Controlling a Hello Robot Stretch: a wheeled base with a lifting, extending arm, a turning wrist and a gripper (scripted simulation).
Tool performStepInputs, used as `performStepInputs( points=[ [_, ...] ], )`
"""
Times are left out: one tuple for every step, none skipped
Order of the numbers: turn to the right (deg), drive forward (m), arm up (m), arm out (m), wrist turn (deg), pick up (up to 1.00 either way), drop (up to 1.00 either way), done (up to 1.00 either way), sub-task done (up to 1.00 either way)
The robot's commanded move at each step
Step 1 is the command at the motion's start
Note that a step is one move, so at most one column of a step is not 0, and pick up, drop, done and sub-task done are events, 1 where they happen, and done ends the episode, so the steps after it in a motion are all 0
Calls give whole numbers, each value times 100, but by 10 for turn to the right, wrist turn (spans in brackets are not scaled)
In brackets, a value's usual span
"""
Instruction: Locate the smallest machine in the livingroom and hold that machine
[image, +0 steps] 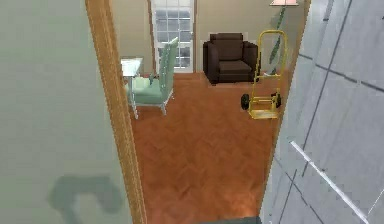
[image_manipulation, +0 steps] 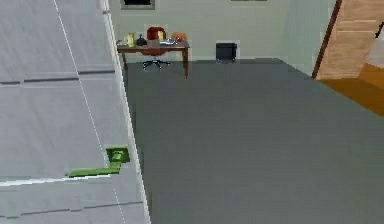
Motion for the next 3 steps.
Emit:
performStepInputs(
  points=[
    [0,100,0,0,0,0,0,0,0],
    [0,20,0,0,0,0,0,0,0],
    [420,0,0,0,0,0,0,0,0]
  ],
)
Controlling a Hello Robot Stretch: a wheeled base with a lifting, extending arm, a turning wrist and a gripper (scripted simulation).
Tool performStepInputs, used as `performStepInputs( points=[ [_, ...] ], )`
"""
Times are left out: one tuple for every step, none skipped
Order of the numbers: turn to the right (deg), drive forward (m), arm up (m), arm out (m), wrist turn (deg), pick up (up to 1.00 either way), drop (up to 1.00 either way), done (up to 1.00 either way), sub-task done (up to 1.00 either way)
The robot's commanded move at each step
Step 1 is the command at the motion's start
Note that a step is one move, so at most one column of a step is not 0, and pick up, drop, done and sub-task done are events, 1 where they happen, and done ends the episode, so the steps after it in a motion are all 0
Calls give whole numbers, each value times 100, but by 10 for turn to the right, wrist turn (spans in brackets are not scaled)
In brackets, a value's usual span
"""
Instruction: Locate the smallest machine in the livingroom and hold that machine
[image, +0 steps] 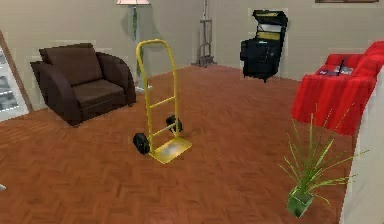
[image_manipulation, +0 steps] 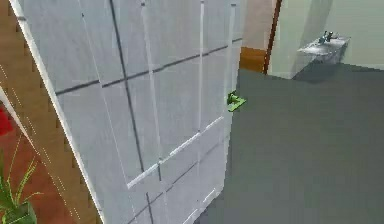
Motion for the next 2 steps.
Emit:
performStepInputs(
  points=[
    [0,40,0,0,0,0,0,0,0],
    [90,0,0,0,0,0,0,0,0]
  ],
)
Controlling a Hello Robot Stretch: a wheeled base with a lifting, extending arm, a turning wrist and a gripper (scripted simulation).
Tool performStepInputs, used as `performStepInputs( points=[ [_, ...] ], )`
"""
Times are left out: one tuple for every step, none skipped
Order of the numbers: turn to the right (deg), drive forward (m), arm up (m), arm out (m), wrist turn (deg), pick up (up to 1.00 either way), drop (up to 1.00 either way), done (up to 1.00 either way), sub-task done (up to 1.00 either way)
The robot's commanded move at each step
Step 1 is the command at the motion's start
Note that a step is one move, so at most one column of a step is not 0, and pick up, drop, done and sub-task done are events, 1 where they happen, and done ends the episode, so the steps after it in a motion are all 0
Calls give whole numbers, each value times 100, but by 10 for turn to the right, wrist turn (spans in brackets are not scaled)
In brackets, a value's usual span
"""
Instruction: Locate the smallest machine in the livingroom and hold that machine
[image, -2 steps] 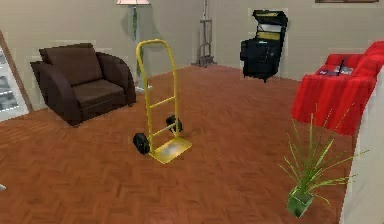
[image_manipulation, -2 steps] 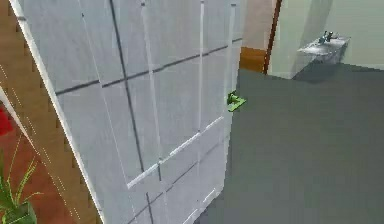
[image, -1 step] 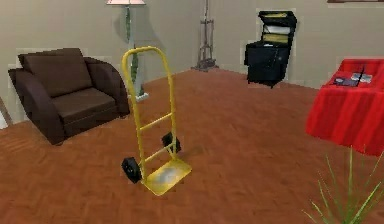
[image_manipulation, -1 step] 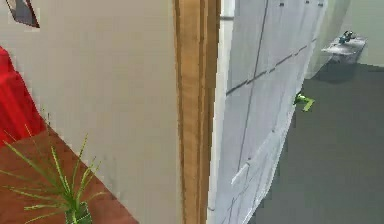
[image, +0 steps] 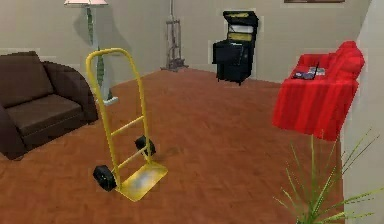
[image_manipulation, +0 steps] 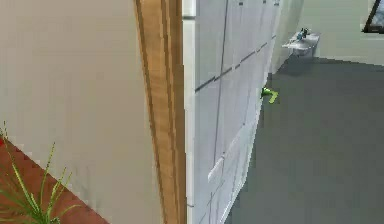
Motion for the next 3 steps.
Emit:
performStepInputs(
  points=[
    [30,0,0,0,0,0,0,0,0],
    [0,80,0,0,0,0,0,0,0],
    [180,0,0,0,0,0,0,0,0]
  ],
)
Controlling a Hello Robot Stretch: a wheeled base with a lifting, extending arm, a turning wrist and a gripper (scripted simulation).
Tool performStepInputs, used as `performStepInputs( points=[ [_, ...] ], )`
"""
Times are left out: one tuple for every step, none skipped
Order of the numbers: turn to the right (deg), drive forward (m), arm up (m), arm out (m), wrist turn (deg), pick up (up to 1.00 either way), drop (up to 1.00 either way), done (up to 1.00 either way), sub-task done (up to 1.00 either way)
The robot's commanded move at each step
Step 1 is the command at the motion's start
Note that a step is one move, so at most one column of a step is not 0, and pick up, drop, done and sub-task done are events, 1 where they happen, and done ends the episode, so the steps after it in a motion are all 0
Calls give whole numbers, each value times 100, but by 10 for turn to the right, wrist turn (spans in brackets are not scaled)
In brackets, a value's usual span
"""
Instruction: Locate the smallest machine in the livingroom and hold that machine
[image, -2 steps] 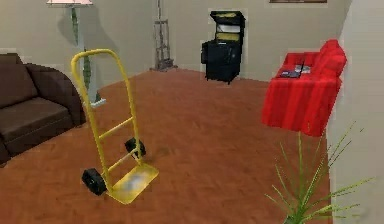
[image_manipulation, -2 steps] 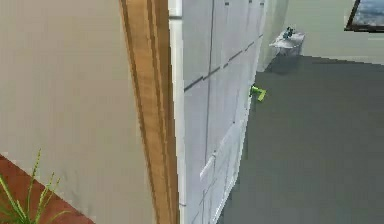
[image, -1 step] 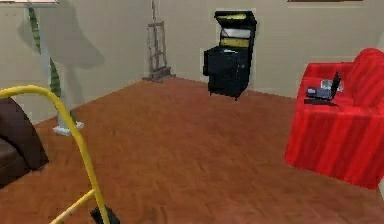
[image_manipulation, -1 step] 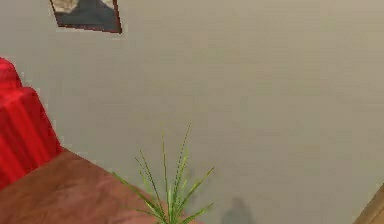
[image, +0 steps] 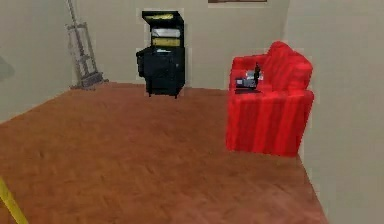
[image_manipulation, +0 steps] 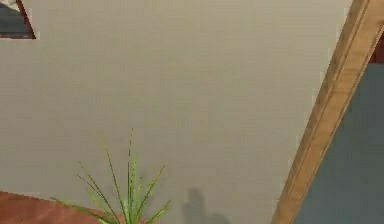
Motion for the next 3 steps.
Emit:
performStepInputs(
  points=[
    [0,100,0,0,0,0,0,0,0],
    [0,75,0,0,0,0,0,0,0],
    [90,0,0,0,0,0,0,0,0]
  ],
)
